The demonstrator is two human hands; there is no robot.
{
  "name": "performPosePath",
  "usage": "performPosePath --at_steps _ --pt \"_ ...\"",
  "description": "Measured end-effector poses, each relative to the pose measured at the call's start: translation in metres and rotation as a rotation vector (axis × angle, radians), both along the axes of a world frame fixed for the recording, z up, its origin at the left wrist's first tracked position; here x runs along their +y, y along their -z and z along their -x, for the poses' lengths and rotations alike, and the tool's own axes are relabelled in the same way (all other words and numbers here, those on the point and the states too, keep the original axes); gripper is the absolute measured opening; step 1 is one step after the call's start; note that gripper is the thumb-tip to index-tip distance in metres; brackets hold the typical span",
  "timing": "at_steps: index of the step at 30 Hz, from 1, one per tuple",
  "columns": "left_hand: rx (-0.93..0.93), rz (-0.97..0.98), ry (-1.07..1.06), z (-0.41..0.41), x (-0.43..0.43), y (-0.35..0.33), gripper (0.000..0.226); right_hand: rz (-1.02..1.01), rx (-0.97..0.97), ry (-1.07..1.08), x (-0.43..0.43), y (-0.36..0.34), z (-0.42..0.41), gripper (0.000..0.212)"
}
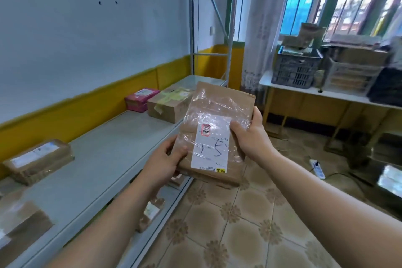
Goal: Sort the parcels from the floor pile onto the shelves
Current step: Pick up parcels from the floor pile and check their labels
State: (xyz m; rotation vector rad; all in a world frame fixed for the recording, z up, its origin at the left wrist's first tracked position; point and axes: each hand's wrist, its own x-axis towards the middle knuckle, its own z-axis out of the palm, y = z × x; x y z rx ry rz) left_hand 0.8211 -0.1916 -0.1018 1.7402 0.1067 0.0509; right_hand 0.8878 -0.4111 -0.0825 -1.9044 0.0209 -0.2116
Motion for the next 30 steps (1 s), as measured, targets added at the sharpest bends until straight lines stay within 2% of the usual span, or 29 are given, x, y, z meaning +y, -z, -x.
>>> performPosePath --at_steps 3,8,10,11,13,15,21,24,28,30 --pt "-0.021 -0.021 -0.004 -0.053 -0.024 0.0 0.034 -0.027 -0.008 -0.019 -0.024 0.001 -0.052 0.052" --pt "-0.045 -0.045 -0.029 -0.145 -0.068 0.0 0.036 -0.045 -0.036 -0.047 -0.069 0.0 -0.148 0.055" --pt "-0.031 -0.022 -0.048 -0.18 -0.084 -0.002 0.03 -0.055 -0.039 -0.052 -0.089 -0.007 -0.187 0.059" --pt "-0.013 -0.016 -0.05 -0.196 -0.091 -0.004 0.027 -0.05 -0.034 -0.048 -0.098 -0.011 -0.207 0.065" --pt "0.022 -0.034 -0.057 -0.225 -0.102 -0.007 0.021 -0.005 -0.008 -0.036 -0.114 -0.018 -0.246 0.091" --pt "0.023 -0.048 -0.059 -0.253 -0.108 -0.006 0.016 0.049 0.001 -0.04 -0.123 -0.023 -0.282 0.099" --pt "0.022 -0.049 -0.168 -0.333 -0.105 0.001 0.029 0.058 0.01 -0.064 -0.112 -0.013 -0.376 0.091" --pt "-0.038 -0.051 -0.272 -0.387 -0.092 0.006 0.026 0.029 0.02 -0.053 -0.1 -0.006 -0.433 0.09" --pt "-0.117 -0.076 -0.354 -0.476 -0.079 0.012 0.041 0.021 -0.017 -0.036 -0.085 -0.003 -0.515 0.085" --pt "-0.126 -0.027 -0.432 -0.525 -0.077 0.013 0.047 0.04 -0.031 -0.022 -0.08 -0.005 -0.558 0.084"
